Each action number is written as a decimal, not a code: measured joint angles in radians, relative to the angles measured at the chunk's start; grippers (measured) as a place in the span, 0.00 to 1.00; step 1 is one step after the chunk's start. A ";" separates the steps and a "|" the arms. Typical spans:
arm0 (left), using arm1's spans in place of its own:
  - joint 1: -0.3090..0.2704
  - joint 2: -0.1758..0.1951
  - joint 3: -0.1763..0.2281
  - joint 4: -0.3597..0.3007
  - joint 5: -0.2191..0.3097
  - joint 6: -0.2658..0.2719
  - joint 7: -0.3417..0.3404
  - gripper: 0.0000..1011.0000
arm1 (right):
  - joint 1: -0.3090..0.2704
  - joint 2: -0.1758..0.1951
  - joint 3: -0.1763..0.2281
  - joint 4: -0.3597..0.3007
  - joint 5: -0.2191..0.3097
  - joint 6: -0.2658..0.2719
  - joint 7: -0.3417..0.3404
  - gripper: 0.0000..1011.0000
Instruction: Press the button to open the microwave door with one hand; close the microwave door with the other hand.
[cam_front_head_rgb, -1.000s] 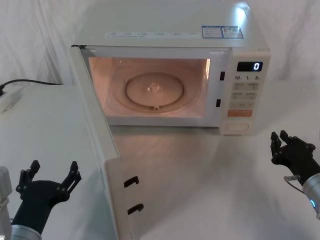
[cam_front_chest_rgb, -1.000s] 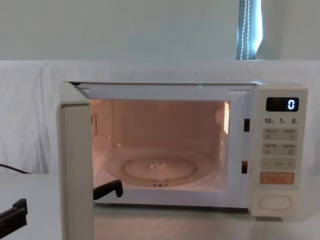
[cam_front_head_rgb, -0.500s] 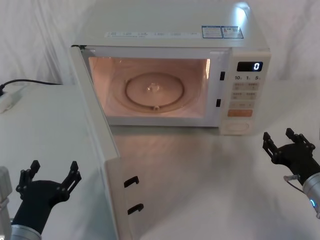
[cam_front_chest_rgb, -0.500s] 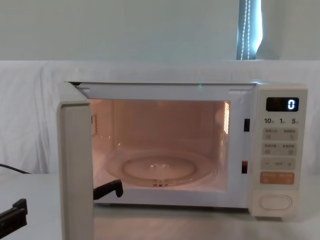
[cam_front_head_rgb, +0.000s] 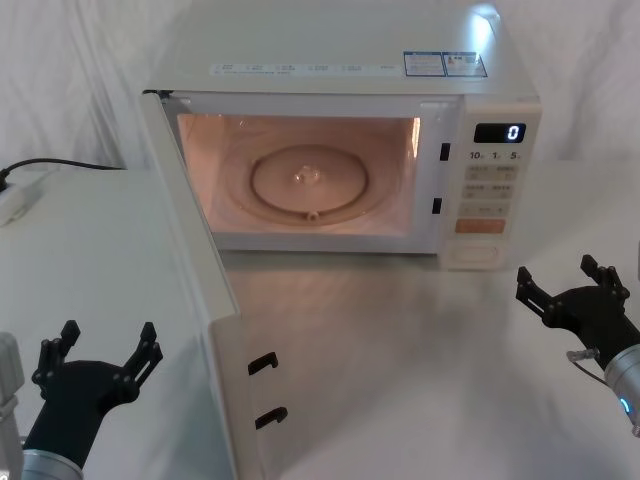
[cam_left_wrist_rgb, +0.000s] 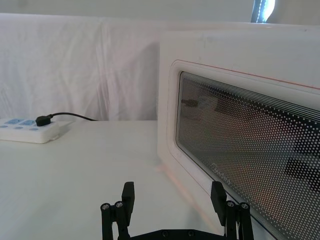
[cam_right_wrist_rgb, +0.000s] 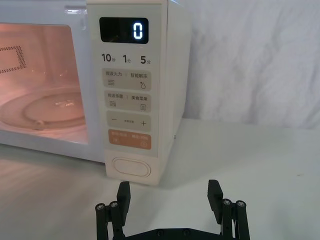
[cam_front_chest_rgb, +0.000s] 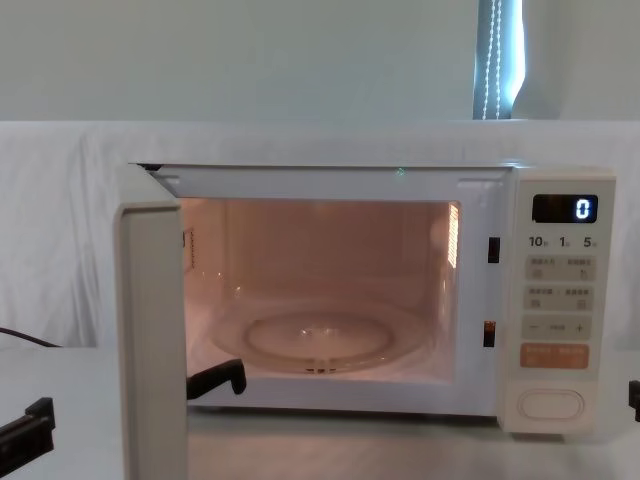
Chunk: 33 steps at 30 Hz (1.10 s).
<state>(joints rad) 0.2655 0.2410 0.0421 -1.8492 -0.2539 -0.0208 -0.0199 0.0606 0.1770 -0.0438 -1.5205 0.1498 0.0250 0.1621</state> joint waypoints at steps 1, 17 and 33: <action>0.000 0.000 0.000 0.000 0.000 0.000 0.000 0.99 | 0.000 0.000 0.000 0.000 0.000 0.000 0.000 0.99; 0.000 0.000 0.000 0.000 0.000 0.000 0.000 0.99 | 0.000 0.000 0.000 0.000 -0.001 0.001 0.000 0.99; 0.000 0.000 0.000 0.000 0.000 0.000 0.000 0.99 | 0.000 0.000 0.000 0.000 -0.001 0.001 0.000 0.99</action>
<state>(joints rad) 0.2655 0.2409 0.0421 -1.8492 -0.2538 -0.0208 -0.0199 0.0608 0.1771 -0.0437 -1.5206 0.1485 0.0259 0.1625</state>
